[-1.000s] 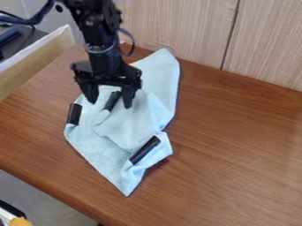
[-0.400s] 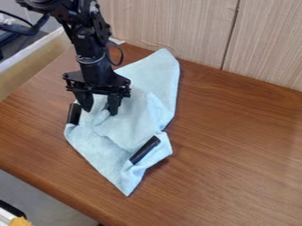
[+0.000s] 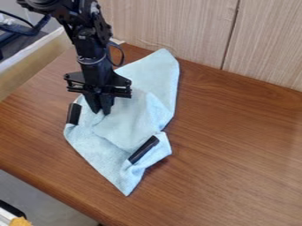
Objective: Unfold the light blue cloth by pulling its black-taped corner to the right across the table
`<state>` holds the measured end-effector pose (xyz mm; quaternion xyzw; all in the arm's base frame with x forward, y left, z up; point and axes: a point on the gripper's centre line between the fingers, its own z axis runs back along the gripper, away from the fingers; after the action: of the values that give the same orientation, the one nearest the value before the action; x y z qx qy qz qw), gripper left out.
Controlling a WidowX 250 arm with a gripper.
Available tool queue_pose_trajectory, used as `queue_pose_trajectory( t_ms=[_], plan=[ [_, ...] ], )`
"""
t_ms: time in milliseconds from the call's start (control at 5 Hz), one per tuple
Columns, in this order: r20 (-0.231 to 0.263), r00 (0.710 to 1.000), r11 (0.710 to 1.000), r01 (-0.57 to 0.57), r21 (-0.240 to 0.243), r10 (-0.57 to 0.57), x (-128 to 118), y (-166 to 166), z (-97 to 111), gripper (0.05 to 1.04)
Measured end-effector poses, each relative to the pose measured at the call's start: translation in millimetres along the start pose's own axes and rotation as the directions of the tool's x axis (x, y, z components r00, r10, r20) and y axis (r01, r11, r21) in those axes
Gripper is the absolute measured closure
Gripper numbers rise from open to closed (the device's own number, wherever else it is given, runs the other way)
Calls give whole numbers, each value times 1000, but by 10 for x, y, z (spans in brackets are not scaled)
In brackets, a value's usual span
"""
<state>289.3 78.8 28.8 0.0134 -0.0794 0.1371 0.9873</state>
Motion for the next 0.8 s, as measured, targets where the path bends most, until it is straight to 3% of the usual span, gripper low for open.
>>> queue_pose_trajectory(
  t_ms=[200,400,600,800],
  plan=[
    [-2,1000,1000,3,-3,-3,-5,-5,-2,1016],
    [4,1000,1000,2,-11,-2,-3,-12,63,1027],
    [21,1000,999,-10,-31,10,6,-55,200,1028],
    [82,996,997,38,-61,-33,96,-341,467,1028]
  ],
)
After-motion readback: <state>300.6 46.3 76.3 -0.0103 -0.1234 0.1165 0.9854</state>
